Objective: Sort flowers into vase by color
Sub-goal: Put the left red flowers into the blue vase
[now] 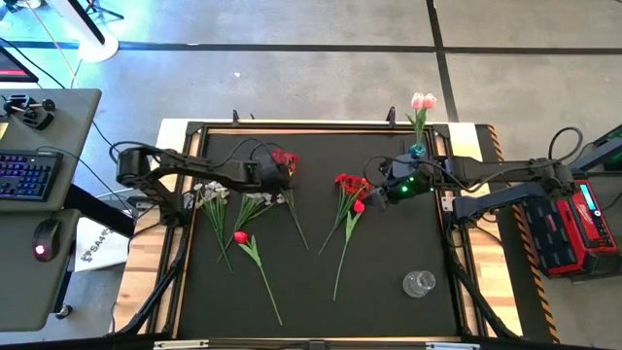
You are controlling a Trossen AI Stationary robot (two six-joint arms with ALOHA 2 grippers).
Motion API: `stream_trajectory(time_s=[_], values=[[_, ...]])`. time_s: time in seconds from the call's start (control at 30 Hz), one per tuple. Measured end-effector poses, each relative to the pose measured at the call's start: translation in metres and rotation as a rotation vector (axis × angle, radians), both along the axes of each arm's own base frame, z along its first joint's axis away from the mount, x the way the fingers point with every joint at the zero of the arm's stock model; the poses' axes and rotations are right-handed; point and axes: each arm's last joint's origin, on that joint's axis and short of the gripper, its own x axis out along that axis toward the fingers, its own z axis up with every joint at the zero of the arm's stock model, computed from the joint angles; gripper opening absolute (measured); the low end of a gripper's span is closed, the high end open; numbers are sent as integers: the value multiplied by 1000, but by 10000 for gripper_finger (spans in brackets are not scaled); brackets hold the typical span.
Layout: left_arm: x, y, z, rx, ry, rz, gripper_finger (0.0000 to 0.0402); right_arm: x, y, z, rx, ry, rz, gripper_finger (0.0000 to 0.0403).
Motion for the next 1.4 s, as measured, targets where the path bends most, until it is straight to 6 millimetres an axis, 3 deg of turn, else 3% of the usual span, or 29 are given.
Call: stream_trajectory(time_s=[0.27, 0.5, 0.77, 1.0, 1.2, 1.4], values=[[9, 1, -19, -16, 3, 12, 214, -1, 0, -1, 0, 7, 18, 129], [11, 0, -28, -24, 27, 1, 171, -1, 1, -1, 2, 5, 49, 129], [14, -1, -27, -30, -5, -5, 79, 0, 0, 0, -5, 2, 40, 129], [26, 0, -18, -27, -163, -26, 19, 0, 0, 0, 1, 2, 34, 129], [40, 2, -5, -28, -356, -97, 4, 0, 0, 0, 10, 2, 28, 129], [43, 5, 0, -45, -421, -143, 8, 0, 1, 0, 24, 2, 42, 129]])
